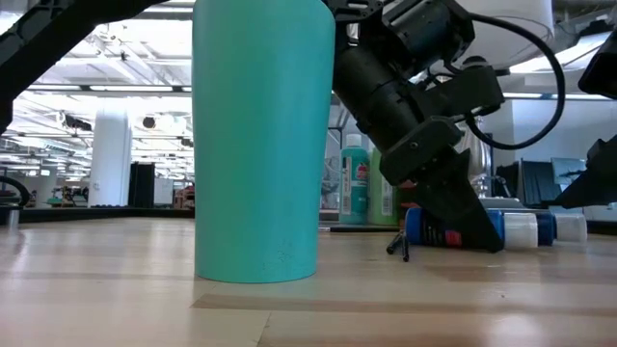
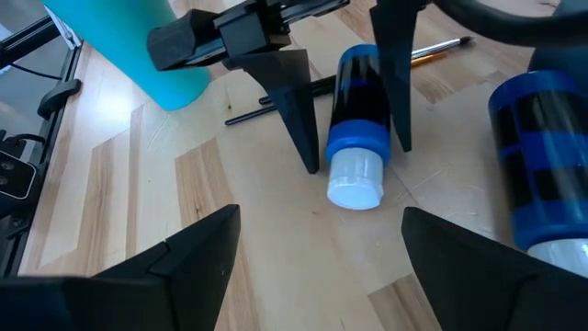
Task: Pick & Place Paint Supplies
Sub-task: Put the small blue paint bottle into the transparent bin
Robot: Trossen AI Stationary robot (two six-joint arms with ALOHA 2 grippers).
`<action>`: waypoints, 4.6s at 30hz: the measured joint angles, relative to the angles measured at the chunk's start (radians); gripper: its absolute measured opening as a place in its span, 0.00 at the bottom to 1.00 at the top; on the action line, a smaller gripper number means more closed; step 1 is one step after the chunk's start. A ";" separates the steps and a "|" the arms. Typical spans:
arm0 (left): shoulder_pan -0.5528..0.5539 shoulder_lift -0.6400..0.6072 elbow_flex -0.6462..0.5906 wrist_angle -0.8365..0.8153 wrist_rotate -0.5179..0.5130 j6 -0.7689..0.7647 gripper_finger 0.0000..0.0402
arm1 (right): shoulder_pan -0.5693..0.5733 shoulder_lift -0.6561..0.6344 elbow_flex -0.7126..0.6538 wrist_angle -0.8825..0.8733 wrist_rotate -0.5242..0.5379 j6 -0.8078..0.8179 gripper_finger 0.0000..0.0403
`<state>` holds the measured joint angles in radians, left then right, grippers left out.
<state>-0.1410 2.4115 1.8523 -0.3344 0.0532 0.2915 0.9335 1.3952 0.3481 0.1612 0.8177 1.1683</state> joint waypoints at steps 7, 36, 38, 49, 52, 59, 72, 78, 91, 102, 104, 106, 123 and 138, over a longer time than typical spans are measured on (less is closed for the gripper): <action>0.000 0.000 0.000 0.002 0.005 0.000 0.25 | 0.000 0.000 0.000 0.000 0.000 0.000 0.74; 0.076 -0.293 -0.083 0.109 -0.031 -0.035 0.12 | 0.000 0.000 0.000 0.000 0.000 0.000 0.74; 0.105 -0.371 -0.168 0.206 -0.035 -0.040 0.12 | 0.000 0.000 0.000 0.001 0.000 0.000 0.74; 0.250 -0.598 -0.788 1.222 -0.062 -0.224 0.12 | -0.001 0.000 0.000 -0.002 0.044 -0.019 0.74; 0.269 -0.549 -0.797 1.328 -0.038 -0.292 0.12 | -0.001 0.000 0.000 -0.003 0.054 -0.023 0.74; 0.268 -0.469 -0.775 1.375 0.109 -0.392 0.12 | -0.041 0.000 0.000 0.009 0.084 -0.026 0.74; 0.187 -0.542 -0.828 1.353 0.259 -0.474 0.12 | -0.232 -0.003 0.001 0.392 0.128 -0.373 0.74; 0.187 -0.670 -0.957 1.355 0.236 -0.474 0.12 | -0.301 -0.090 0.000 0.482 0.134 -0.545 0.74; 0.186 -0.894 -1.209 1.387 0.180 -0.473 0.12 | -0.521 -0.226 0.070 0.850 0.112 -0.904 0.74; 0.177 -0.952 -1.248 1.594 0.296 -0.533 0.12 | -0.606 0.045 0.367 0.698 -0.193 -1.025 0.72; 0.168 -0.957 -1.249 1.585 0.301 -0.519 0.12 | -0.600 0.094 0.409 0.717 -0.192 -1.082 0.71; 0.160 -0.957 -1.249 1.581 0.302 -0.509 0.12 | -0.592 0.153 0.452 0.718 -0.190 -1.135 0.70; 0.146 -0.958 -1.249 1.554 0.241 -0.445 0.12 | -0.571 0.301 0.587 0.741 -0.058 -1.247 0.70; 0.103 -0.958 -1.249 1.566 0.176 -0.385 0.12 | -0.589 0.346 0.623 0.769 -0.117 -1.244 0.70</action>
<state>-0.0383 1.4536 0.6033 1.2312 0.2291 -0.0933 0.3447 1.7412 0.9706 0.9305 0.7002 -0.0756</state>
